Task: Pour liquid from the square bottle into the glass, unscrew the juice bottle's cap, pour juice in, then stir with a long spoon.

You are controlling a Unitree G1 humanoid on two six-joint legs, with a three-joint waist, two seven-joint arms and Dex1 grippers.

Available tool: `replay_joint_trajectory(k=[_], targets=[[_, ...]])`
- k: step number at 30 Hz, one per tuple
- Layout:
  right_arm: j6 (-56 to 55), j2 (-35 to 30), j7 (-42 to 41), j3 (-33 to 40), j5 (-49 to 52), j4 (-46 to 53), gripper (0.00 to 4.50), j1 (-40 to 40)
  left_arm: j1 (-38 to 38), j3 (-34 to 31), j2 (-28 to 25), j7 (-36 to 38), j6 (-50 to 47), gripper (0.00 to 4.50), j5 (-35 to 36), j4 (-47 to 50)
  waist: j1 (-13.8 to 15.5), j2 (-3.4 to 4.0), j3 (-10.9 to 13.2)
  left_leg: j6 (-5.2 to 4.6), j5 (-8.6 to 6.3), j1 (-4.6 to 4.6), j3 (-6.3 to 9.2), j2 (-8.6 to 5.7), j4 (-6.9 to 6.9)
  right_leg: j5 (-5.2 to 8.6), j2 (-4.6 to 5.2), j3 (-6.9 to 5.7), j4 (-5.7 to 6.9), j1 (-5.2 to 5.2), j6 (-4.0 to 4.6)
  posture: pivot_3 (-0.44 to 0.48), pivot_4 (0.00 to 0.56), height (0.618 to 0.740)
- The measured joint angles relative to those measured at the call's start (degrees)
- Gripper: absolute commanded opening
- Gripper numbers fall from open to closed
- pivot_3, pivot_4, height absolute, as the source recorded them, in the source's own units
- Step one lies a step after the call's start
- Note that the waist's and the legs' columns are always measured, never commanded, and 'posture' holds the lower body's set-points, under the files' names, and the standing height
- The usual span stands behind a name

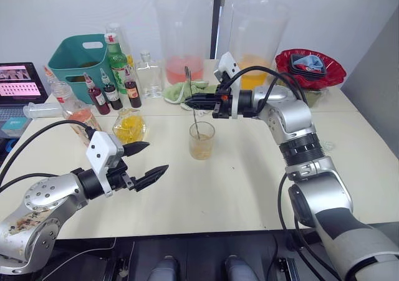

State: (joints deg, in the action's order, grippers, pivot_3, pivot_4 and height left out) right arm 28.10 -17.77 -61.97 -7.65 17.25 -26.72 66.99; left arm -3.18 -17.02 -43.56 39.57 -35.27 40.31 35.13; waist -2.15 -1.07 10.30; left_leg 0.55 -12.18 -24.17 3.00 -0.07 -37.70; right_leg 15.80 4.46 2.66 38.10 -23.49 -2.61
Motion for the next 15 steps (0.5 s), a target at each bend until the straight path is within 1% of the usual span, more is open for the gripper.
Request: replay_joint_trajectory(k=[4, 8, 11, 15], targets=[[2.5, -1.1, -1.6, 0.1, 1.2, 2.7, 0.0, 0.1, -0.5, 0.4, 0.0, 0.0, 0.2, 4.44, -0.4, 0.0, 0.0, 0.0, 0.0, 0.0, 0.0, 0.0, 0.0, 0.0, 0.0, 0.0, 0.0, 0.0, 0.0, -0.01, 0.0, 0.0, 0.15, 0.74], [4.5, -4.9, -4.2, -0.1, 1.0, 3.0, 0.0, 1.2, -1.0, 1.4, 0.1, 0.2, 0.4, 4.44, -1.1, -0.3, 0.2, 0.0, 0.0, 0.0, 0.0, -0.01, -0.02, -0.02, 0.0, 0.0, 0.02, 0.0, -0.02, 0.0, 0.0, 0.0, 0.15, 0.74], [4.4, -6.6, -5.3, -0.3, 0.5, 2.6, 0.0, 2.1, -1.2, 1.9, 0.2, 0.4, 0.5, 4.44, -1.5, -0.8, 0.0, 0.0, 0.0, 0.0, 0.0, 0.0, -0.02, 0.0, 0.0, 0.0, 0.0, 0.0, -0.01, 0.0, 0.0, 0.0, 0.15, 0.74], [1.4, -6.2, -4.3, -0.3, -1.2, -0.1, 0.0, 2.5, -1.2, 2.3, 0.5, 0.6, 0.7, 4.44, -1.9, -0.9, -0.1, 0.0, 0.0, 0.0, 0.0, -0.01, -0.02, 0.01, 0.01, 0.0, -0.01, 0.0, -0.01, -0.01, 0.0, 0.0, 0.15, 0.74]])
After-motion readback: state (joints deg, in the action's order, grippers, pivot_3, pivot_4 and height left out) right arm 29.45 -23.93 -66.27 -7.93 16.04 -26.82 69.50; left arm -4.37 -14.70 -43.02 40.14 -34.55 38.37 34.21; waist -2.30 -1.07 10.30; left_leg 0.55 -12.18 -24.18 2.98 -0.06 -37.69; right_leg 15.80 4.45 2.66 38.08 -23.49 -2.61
